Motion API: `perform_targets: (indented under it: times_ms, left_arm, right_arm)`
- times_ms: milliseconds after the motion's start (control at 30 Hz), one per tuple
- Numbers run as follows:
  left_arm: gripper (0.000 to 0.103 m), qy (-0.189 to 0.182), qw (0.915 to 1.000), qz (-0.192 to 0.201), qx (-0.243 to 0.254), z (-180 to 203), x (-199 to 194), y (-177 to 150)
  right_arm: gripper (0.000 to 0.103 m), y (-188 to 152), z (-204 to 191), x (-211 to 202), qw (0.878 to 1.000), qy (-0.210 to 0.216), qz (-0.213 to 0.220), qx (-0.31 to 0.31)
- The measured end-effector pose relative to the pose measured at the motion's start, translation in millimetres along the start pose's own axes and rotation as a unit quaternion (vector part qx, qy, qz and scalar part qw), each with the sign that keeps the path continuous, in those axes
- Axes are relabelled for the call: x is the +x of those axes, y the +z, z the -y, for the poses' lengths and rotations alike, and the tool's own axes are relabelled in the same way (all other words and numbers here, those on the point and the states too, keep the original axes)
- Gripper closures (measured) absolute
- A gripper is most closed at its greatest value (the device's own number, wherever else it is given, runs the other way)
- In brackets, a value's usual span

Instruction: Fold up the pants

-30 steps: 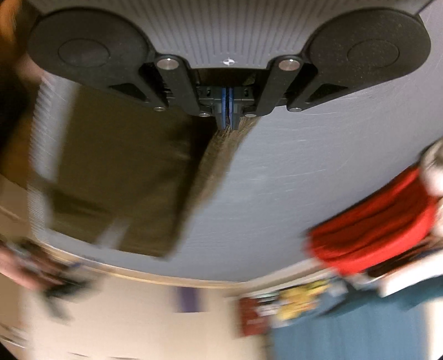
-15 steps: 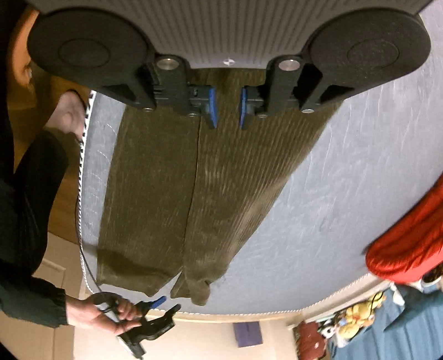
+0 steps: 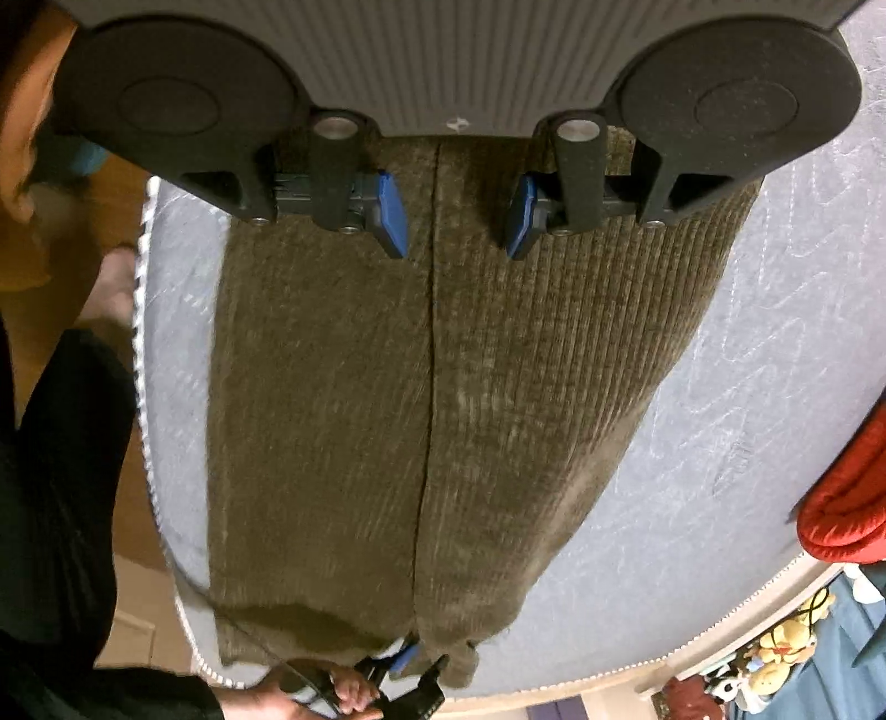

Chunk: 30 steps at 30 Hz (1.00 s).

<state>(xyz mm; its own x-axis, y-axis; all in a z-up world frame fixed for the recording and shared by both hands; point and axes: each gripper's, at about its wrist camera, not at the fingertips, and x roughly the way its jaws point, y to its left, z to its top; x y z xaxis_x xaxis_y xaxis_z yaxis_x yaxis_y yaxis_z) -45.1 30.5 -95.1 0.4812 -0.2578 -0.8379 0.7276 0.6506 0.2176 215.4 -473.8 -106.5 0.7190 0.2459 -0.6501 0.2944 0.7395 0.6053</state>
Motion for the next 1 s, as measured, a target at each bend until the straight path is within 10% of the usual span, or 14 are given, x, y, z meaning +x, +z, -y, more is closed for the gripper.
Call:
perform_targets:
  times_ms: [200, 333, 467, 633, 833, 1000]
  left_arm:
    - [0.057, 0.006, 0.9995, -0.020, -0.022, -11, 18, -4]
    - [0.057, 0.005, 0.9997, -0.016, -0.015, -11, 22, -3]
    - [0.075, -0.002, 0.9999, -0.011, -0.005, -12, 17, -5]
    - [0.098, 0.015, 0.9998, 0.007, 0.010, -15, -7, -3]
    - [0.100, 0.024, 0.9982, 0.055, 0.004, -26, -59, -15]
    - [0.100, -0.028, 0.9988, 0.039, 0.003, -20, -87, -38]
  right_arm:
    - [0.057, 0, -5, 16, 1.000, -0.004, 0.009, 0.006]
    - [0.090, -3, -7, 21, 1.000, -0.009, 0.005, -0.009]
    - [0.094, 3, -3, 7, 1.000, 0.001, 0.017, 0.008]
    - [0.098, 11, -9, -37, 0.998, 0.024, 0.049, -0.012]
    - [0.100, 10, 1, -119, 0.995, 0.063, 0.062, -0.036]
    - [0.101, -23, 24, -175, 0.996, -0.006, 0.017, -0.085]
